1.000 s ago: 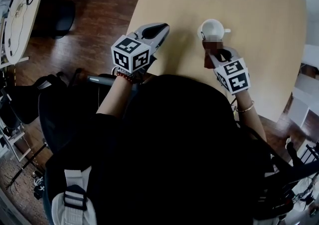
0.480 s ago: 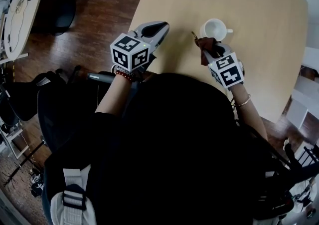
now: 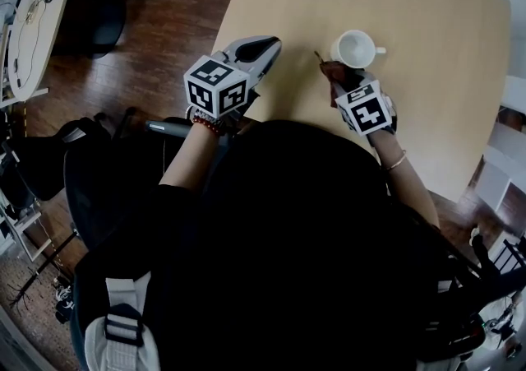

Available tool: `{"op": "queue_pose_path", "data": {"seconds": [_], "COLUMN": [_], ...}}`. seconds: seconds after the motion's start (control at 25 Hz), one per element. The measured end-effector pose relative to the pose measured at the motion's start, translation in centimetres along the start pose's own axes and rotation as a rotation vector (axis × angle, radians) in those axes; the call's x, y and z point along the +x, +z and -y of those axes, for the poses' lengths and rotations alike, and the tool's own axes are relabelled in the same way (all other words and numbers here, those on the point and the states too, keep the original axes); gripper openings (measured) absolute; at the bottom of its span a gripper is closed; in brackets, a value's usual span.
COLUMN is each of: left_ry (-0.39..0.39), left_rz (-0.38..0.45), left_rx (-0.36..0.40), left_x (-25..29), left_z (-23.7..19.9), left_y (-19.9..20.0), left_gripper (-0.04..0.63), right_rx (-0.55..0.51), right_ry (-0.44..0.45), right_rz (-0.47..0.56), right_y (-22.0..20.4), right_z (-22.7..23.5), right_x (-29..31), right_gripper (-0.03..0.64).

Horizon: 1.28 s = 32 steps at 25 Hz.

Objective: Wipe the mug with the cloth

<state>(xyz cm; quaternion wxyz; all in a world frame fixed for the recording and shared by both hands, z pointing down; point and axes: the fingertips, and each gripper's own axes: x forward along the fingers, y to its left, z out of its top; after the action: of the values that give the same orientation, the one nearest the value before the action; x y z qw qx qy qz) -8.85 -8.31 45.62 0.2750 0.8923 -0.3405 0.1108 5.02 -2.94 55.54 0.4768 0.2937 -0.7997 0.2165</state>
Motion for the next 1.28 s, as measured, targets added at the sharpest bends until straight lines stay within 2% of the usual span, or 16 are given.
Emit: {"op": "queue_pose_path", "data": {"seconds": [0.16, 0.32, 0.56, 0.84, 1.28], "left_ry": [-0.004, -0.014, -0.031, -0.030, -0.044], "left_rz": [-0.003, -0.019, -0.024, -0.035, -0.051], "left_rx": [0.002, 0.005, 0.021, 0.023, 0.019], "left_x": [0.2, 0.6, 0.9, 0.6, 1.1], "left_z": [0.1, 0.1, 0.3, 0.4, 0.4], "left_y": [0.0, -0.5, -0.3, -0.4, -0.8], "left_gripper": [0.006, 0.006, 0.006, 0.006, 0.006], "right_rx": [0.010, -0.025, -0.004, 0.040, 0.138], "right_ry": [-0.005, -0.022, -0.035, -0.083, -0.079], "right_rz": [-0.010, 0.049, 0.128, 0.109, 0.038], "right_y": [-0.1, 1.7, 5.0, 4.9, 2.9], "right_z": [-0.3, -1.2, -2.2, -1.8, -1.6], "right_x": [-0.2, -2.0, -2.7, -1.2, 1.4], "right_gripper": [0.080, 0.080, 0.080, 0.080, 0.080]}}
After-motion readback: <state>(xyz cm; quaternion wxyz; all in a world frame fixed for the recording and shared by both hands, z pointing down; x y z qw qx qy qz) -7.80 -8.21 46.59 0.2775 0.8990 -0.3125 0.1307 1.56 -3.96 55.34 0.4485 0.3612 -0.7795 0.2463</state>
